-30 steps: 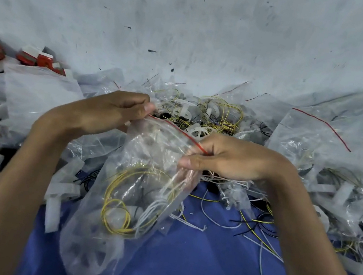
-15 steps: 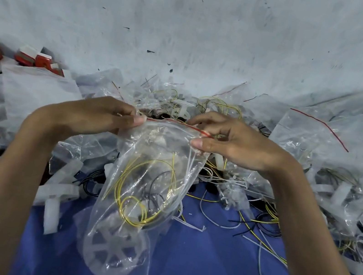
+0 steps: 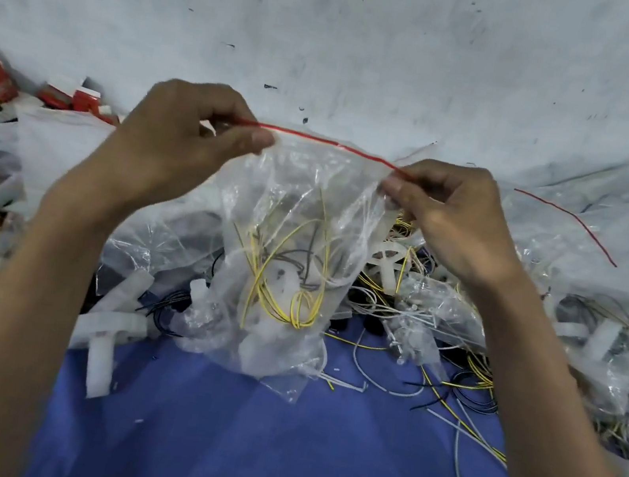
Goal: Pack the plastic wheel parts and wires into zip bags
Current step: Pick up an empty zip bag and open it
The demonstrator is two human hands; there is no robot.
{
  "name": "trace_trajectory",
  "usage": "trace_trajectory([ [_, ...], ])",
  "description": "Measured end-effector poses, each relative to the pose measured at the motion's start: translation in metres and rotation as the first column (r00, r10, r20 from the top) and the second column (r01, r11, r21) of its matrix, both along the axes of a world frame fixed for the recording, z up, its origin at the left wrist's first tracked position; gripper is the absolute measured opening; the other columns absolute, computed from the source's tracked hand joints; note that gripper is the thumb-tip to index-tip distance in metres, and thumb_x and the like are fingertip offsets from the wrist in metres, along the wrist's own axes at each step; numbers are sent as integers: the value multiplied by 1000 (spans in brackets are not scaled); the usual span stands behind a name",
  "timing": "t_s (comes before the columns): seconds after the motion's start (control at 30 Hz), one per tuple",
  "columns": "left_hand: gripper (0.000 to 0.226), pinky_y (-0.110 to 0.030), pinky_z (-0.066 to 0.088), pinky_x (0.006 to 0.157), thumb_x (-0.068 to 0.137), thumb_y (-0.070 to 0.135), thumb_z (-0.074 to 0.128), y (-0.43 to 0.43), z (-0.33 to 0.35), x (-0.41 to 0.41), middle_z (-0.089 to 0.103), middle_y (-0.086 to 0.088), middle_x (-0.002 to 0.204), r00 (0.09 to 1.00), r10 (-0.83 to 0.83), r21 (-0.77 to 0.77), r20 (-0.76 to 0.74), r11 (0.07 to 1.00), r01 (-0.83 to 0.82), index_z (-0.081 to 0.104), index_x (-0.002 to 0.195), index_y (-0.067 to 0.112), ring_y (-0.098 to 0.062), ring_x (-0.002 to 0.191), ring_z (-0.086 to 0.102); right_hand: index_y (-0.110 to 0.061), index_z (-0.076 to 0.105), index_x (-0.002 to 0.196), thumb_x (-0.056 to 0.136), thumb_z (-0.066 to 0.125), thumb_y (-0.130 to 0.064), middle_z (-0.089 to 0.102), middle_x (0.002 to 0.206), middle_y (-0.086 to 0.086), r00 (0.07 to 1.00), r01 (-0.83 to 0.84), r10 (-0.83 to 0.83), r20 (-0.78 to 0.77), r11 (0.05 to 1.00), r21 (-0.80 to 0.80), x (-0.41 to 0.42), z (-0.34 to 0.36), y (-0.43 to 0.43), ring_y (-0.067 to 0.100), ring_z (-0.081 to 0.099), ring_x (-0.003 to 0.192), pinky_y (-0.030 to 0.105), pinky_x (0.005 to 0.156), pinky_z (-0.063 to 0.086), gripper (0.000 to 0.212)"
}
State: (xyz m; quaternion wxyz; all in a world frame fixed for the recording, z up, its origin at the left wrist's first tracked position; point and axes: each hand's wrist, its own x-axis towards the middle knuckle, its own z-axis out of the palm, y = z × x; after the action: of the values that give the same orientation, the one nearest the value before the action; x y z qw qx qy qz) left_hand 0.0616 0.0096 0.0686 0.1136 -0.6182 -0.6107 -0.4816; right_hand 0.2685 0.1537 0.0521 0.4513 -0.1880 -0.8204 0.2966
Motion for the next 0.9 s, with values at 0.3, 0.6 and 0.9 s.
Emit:
trace_trajectory([
  [0.3, 19, -3, 32, 53, 69, 49, 60, -4, 0, 6, 60, 3, 70, 999, 7, -28, 48, 1000, -6, 62, 70, 30, 5, 55, 49, -30, 70, 93, 79, 68, -39, 72, 88, -9, 985, -87, 96, 141, 994, -70, 2, -2, -2, 3, 67, 78, 20, 72, 52, 17],
  [0.6, 47, -12, 36, 50, 79, 66, 57, -28, 34, 21, 59, 11, 60, 969, -225, 91, -99, 968, 234, 64, 73, 19, -3, 54, 51, -11, 67, 94, 84, 56, 11, 71, 73, -14, 854, -514, 515, -70, 817, -261, -11, -12, -13, -3, 66, 73, 11, 70, 50, 26],
  [0.9, 40, -14, 46, 69, 86, 63, 46, 10, -3, 35, 70, 11, 83, 887, -449, -680, 109, 617, 396, 69, 99, 33, -2, 76, 66, -37, 73, 67, 76, 49, -9, 66, 84, -34, 787, -300, 366, 497, 931, -209, -7, -28, 11, -17, 58, 87, 1, 74, 41, 38],
])
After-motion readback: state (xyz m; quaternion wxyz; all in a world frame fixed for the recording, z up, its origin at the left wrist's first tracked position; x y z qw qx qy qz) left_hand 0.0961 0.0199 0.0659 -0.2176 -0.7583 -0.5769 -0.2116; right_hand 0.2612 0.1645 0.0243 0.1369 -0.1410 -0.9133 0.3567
